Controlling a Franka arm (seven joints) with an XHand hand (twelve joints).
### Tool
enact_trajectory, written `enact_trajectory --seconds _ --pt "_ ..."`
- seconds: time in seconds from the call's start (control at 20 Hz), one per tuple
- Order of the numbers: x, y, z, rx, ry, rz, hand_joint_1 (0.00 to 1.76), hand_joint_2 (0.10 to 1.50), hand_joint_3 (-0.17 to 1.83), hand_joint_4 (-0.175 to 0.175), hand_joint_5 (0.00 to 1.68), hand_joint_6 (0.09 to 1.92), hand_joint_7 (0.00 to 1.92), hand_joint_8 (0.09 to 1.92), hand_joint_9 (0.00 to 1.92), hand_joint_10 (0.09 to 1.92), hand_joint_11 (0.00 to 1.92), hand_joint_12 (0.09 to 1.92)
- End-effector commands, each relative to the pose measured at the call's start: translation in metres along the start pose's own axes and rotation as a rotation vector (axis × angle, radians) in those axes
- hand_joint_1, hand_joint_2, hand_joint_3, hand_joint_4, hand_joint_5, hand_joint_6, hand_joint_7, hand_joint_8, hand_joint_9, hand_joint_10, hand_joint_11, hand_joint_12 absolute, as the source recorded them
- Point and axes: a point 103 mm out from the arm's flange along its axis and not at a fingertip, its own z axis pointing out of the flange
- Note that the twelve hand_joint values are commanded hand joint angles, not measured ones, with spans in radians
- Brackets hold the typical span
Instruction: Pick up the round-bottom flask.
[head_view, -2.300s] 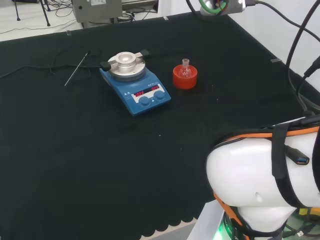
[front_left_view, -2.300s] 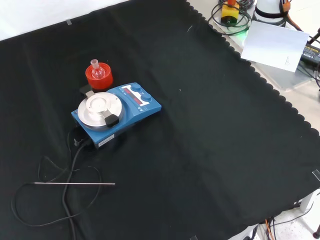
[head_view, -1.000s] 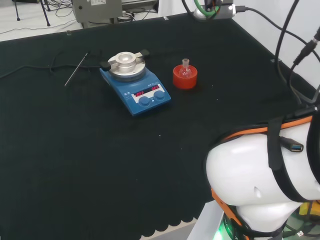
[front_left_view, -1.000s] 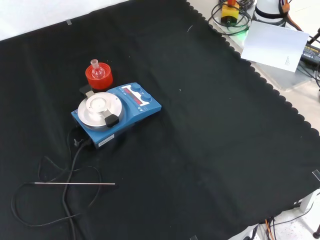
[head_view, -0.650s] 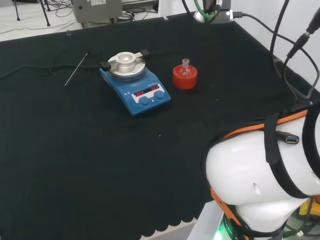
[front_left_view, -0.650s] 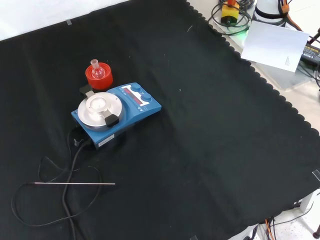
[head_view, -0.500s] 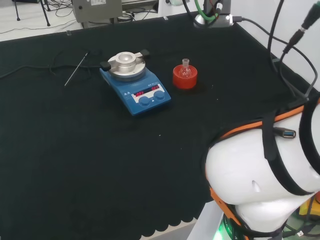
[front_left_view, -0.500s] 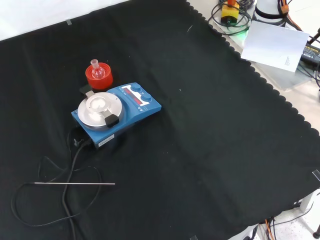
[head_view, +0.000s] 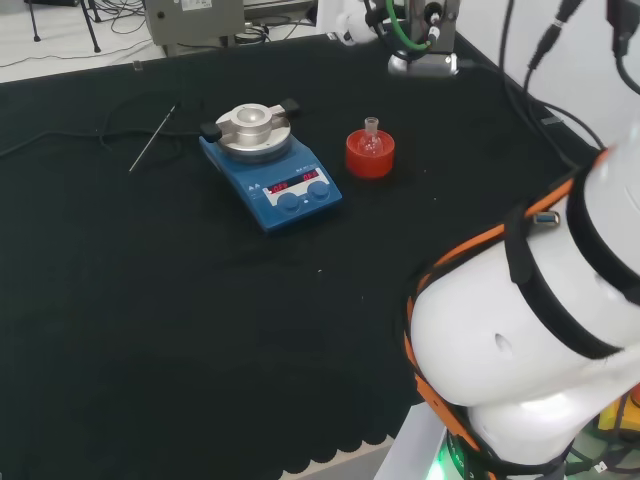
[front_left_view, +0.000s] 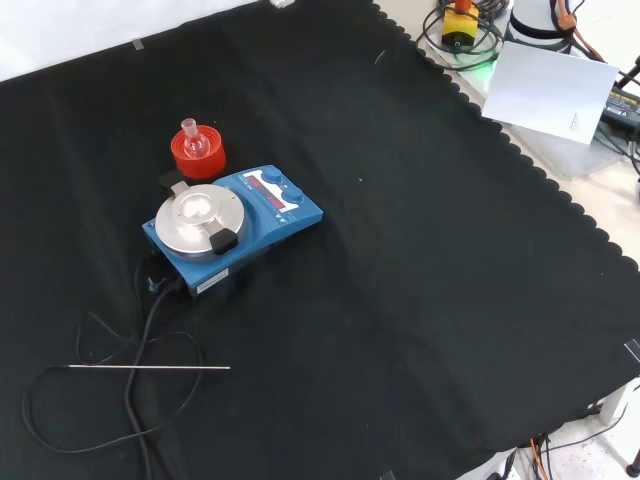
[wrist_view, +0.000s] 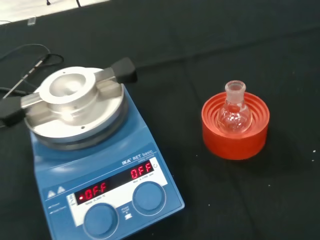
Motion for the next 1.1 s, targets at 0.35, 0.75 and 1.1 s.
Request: enact_trajectory --seconds 0.35,0.75,1.1 --pt "-0.042 0.118 0.081 -0.014 0.238 0.098 0.56 0.97 0.4 -0.036 0.33 0.09 0.16 0.57 0.25 0.66 0.0 1.23" --pt "-0.05 0.148 0.138 0.032 0.3 0.136 0.68 0.84 0.53 -0.051 0.43 0.09 0.19 0.61 0.33 0.69 0.0 1.35" --pt "-0.05 0.162 0.161 0.05 0.295 0.137 0.76 0.76 0.61 -0.052 0.49 0.09 0.22 0.63 0.36 0.7 0.0 1.36"
